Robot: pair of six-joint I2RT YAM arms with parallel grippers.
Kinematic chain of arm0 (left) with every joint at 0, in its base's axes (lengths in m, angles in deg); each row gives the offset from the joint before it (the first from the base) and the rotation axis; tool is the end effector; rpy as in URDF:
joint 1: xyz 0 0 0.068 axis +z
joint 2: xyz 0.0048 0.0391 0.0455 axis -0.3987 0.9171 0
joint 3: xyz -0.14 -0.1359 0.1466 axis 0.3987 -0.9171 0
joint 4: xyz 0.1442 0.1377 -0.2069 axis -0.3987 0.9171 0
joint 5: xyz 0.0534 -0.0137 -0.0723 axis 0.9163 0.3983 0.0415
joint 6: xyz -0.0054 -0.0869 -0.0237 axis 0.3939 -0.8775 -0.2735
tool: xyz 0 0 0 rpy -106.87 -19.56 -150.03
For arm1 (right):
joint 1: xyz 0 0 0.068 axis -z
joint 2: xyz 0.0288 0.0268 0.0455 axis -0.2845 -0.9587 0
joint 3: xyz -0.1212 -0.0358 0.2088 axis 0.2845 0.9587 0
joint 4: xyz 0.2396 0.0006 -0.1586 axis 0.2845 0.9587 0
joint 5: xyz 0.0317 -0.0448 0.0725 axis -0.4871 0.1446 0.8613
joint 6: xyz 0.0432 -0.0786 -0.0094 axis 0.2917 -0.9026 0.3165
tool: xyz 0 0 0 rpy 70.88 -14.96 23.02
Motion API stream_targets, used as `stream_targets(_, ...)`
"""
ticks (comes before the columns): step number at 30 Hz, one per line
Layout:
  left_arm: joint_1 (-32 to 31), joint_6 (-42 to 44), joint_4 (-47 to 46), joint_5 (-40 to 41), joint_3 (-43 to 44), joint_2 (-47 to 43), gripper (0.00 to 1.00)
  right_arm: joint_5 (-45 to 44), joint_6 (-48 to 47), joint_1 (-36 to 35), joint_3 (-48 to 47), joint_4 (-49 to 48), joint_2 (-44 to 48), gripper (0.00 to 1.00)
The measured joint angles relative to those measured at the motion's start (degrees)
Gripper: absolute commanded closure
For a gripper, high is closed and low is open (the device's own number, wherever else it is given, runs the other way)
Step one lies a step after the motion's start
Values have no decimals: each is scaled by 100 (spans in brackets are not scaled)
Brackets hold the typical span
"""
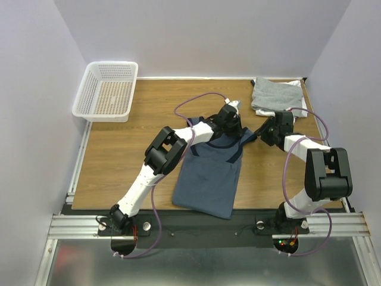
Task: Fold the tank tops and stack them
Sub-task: Fold the tank top
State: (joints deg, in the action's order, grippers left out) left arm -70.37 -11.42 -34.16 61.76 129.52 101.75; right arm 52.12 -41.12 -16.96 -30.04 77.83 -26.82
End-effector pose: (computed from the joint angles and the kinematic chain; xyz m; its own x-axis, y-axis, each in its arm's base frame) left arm 0.3978 -0.4499 0.1002 -0.7205 -0.0352 -0.6926 0.5314 0.6137 -0.5840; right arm 0.3687 0.0035 0.0947 -0.5436 0.6373 -0.5463 0.4342 0.7705 0.4668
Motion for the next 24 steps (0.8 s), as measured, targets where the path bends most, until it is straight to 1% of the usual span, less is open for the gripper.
stream_targets(2,-4,2,35,31,39,4,85,44,26,0,4,-107,-52,54)
stream_targets(6,-4,-2,63,37,92,39,85,127,63,0,4,-249,-221,71)
stream_targets(8,-2,-4,68,37,98,44,86,142,92,0,4,-260,-289,75)
stream_targets(11,-4,-4,66,37,101,46,86,190,109,0,-4,-299,-343,86)
stream_targets(16,-4,-4,57,33,177,105,86,293,136,0,-96,-334,-369,94)
stream_targets(24,-4,-4,61,31,190,107,87,431,245,-24,-481,-317,-369,95)
